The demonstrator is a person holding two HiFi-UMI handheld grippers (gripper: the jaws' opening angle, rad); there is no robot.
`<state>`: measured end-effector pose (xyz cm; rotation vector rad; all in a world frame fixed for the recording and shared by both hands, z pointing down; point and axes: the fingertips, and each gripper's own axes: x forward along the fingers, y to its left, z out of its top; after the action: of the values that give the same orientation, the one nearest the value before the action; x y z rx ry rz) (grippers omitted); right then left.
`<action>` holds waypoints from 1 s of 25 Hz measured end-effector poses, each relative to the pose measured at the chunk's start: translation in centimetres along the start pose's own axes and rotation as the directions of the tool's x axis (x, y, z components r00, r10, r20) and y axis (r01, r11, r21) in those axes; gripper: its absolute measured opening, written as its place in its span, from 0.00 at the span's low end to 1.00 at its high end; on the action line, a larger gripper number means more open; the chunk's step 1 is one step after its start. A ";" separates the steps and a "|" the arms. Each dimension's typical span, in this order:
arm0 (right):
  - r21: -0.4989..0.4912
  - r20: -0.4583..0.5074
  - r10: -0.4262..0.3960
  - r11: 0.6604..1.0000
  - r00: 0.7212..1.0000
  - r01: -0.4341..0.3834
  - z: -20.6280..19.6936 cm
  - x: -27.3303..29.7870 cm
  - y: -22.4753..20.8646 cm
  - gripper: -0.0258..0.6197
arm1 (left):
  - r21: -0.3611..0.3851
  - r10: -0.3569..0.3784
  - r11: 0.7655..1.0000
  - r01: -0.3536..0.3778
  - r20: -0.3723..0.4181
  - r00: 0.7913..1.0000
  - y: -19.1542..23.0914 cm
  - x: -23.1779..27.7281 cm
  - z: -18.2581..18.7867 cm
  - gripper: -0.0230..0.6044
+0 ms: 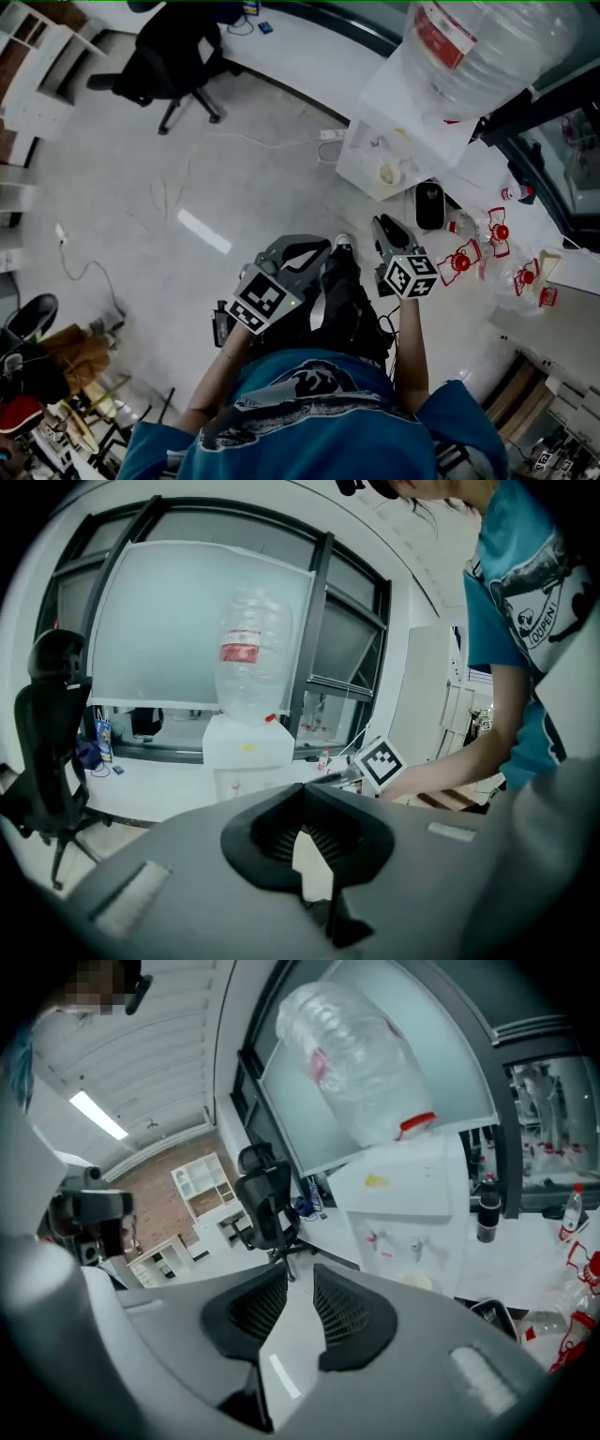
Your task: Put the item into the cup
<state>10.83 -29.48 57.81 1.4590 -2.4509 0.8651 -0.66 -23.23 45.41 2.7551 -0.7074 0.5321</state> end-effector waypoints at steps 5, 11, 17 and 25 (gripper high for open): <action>-0.064 0.091 0.045 0.997 0.995 -0.040 2.0 -3.0 7.5 0.18 | -0.004 0.017 1.000 -0.017 0.021 1.000 -0.5 -4.8 -2.2 0.05; -0.150 0.133 0.091 0.986 0.987 -0.070 3.4 -7.2 13.6 0.15 | 0.019 -0.003 1.000 0.002 0.068 0.998 -2.3 -6.8 -2.8 0.05; -0.215 0.142 0.130 0.972 0.981 -0.098 4.7 -10.8 16.9 0.15 | 0.010 -0.040 0.999 0.039 0.097 0.994 -4.4 -6.2 -2.5 0.05; -0.236 0.138 0.156 0.964 0.978 -0.120 3.9 -15.4 16.9 0.15 | 0.025 -0.034 0.999 0.031 0.112 0.993 -7.7 -4.6 -1.0 0.05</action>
<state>5.01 -13.99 41.60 1.3332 -2.6877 0.4873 -0.79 -14.46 43.35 2.8315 -0.6835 0.3835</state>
